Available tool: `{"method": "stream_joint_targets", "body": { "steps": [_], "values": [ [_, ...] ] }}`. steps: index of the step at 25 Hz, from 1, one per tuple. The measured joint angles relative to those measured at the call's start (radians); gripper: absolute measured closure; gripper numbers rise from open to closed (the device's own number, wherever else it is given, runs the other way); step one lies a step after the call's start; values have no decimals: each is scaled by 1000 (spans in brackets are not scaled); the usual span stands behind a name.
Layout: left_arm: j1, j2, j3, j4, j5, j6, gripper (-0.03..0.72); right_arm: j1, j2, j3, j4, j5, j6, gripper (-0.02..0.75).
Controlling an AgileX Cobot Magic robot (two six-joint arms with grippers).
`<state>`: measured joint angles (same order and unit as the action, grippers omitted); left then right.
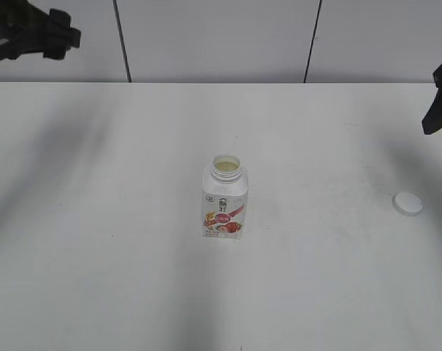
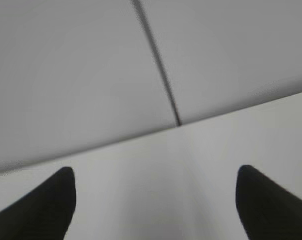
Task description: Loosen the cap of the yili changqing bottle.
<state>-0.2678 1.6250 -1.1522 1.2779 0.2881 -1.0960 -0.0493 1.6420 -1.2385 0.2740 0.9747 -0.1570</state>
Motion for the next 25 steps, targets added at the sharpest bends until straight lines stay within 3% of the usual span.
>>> {"method": "stream_joint_targets", "body": {
  "steps": [2, 4, 7, 12, 16, 25],
  "values": [
    [1, 0, 2, -322, 64, 249, 103, 0, -13, -2, -5, 24, -1, 192],
    [-1, -4, 1, -577, 120, 441, 104, 0, -26, -7, -14, 60, -1, 192],
    [-3, -37, -24, -817, 287, 592, 104, 0, -52, -11, -46, 120, -1, 192],
    [-3, -137, -70, -962, 630, 700, 120, 0, -113, -12, -109, 225, 4, 192],
    [-3, -226, -50, -1020, 793, 762, 136, 0, -165, -7, -114, 235, 22, 192],
    [-3, -598, 223, -1050, 896, 776, 139, 0, -478, 233, -97, 236, 30, 192]
  ]
}}
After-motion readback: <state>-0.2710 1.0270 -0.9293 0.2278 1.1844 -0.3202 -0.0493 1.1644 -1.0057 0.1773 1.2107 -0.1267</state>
